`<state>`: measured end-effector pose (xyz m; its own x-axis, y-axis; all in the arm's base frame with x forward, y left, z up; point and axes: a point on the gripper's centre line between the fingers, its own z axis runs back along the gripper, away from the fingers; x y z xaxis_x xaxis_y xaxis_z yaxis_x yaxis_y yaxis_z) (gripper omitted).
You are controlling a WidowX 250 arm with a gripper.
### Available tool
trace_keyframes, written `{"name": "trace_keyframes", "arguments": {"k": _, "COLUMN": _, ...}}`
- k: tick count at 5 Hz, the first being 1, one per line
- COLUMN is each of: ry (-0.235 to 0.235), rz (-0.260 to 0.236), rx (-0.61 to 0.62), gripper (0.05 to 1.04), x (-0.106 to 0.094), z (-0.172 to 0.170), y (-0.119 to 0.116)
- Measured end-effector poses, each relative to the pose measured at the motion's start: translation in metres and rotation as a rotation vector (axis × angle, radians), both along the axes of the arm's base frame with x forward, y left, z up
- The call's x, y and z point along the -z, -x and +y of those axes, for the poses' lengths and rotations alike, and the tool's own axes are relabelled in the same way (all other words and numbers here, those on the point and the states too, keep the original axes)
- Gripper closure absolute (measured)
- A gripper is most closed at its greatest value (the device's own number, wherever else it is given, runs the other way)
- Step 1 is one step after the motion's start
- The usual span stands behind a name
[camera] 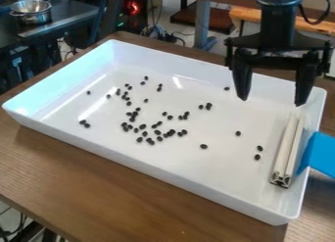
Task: Sweep into pile
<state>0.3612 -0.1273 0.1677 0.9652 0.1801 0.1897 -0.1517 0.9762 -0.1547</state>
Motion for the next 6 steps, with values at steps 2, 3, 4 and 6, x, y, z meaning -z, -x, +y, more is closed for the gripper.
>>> {"name": "trace_keyframes", "arguments": {"k": 2, "ry": -0.019, "rz": 0.013, "rx": -0.019, "gripper": 0.082, "x": 0.022, "z": -0.008, "y": -0.002}}
{"name": "trace_keyframes", "arguments": {"k": 3, "ry": -0.023, "rz": -0.021, "rx": -0.043, "gripper": 0.082, "x": 0.027, "z": -0.015, "y": -0.004}}
{"name": "trace_keyframes", "arguments": {"k": 4, "ry": -0.033, "rz": -0.032, "rx": -0.044, "gripper": 0.082, "x": 0.039, "z": -0.021, "y": -0.009}}
{"name": "trace_keyframes", "arguments": {"k": 6, "ry": -0.06, "rz": -0.036, "rx": -0.001, "gripper": 0.082, "x": 0.045, "z": -0.027, "y": -0.015}}
